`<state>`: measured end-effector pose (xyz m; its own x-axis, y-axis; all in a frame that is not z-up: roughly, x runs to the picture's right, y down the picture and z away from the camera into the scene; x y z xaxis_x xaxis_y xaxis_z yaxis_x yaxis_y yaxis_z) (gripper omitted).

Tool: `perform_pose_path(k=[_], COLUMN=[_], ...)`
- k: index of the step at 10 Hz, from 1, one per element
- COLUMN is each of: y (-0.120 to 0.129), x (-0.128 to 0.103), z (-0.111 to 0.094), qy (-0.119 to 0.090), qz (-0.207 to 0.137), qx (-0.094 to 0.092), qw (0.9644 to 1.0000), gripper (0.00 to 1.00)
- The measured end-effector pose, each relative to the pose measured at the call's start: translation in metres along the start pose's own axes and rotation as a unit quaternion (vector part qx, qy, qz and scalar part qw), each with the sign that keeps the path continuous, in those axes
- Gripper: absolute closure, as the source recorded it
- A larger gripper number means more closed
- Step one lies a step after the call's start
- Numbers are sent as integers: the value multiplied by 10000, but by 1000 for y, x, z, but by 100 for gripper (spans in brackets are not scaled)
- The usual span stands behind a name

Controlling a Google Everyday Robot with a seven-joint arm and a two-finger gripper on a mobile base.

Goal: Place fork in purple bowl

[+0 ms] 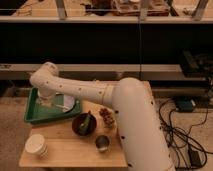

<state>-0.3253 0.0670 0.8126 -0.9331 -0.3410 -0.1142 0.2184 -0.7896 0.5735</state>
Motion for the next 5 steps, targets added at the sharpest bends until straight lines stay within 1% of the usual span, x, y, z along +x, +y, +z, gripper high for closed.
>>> perform_pose_path(k=[3, 5], y=[-9, -14], x=[-10, -12], z=[-5, -14], qy=[98, 76], qz=[114, 203], qx=[110, 104], qw=[9998, 9997], gripper=[91, 91])
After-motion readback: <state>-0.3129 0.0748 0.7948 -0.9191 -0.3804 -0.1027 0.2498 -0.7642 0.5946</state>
